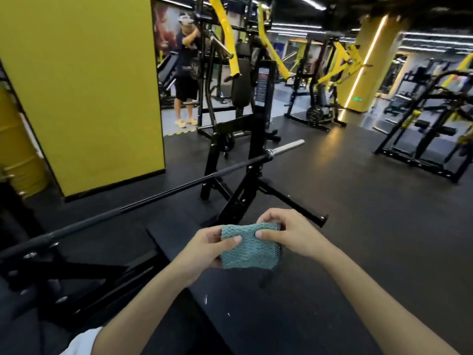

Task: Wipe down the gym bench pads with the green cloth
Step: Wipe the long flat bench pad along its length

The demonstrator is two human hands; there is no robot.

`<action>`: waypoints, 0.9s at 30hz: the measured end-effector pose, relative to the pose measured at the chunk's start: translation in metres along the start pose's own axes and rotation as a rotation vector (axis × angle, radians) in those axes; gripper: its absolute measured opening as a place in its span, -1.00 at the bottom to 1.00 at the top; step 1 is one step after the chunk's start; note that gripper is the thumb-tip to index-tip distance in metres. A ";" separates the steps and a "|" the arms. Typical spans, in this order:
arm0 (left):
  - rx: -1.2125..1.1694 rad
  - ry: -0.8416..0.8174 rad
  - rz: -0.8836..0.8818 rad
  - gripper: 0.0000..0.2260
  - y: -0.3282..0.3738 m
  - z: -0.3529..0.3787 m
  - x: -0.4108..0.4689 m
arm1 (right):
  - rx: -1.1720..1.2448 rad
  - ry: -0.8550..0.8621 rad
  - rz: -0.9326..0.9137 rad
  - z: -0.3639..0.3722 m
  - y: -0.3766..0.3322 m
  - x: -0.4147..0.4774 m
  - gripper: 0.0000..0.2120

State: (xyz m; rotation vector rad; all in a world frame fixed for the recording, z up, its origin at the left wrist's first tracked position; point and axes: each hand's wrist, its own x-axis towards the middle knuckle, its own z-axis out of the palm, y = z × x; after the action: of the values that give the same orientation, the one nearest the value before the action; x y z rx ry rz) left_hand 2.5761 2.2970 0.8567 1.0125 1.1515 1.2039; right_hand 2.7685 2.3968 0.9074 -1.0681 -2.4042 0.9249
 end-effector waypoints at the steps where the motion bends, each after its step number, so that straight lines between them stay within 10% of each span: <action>1: -0.004 0.035 0.004 -0.76 -0.001 -0.007 0.003 | 0.003 -0.025 -0.028 0.003 0.002 0.015 -0.89; 27: -0.211 0.614 -0.161 -0.84 -0.126 -0.289 0.168 | 0.404 -0.403 0.136 0.243 0.076 0.370 -0.84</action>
State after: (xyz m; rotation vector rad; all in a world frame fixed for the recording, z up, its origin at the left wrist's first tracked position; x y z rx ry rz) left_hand 2.3093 2.4456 0.6706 0.3803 1.5011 1.5170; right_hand 2.4344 2.6116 0.6979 -0.9666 -2.3020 1.7270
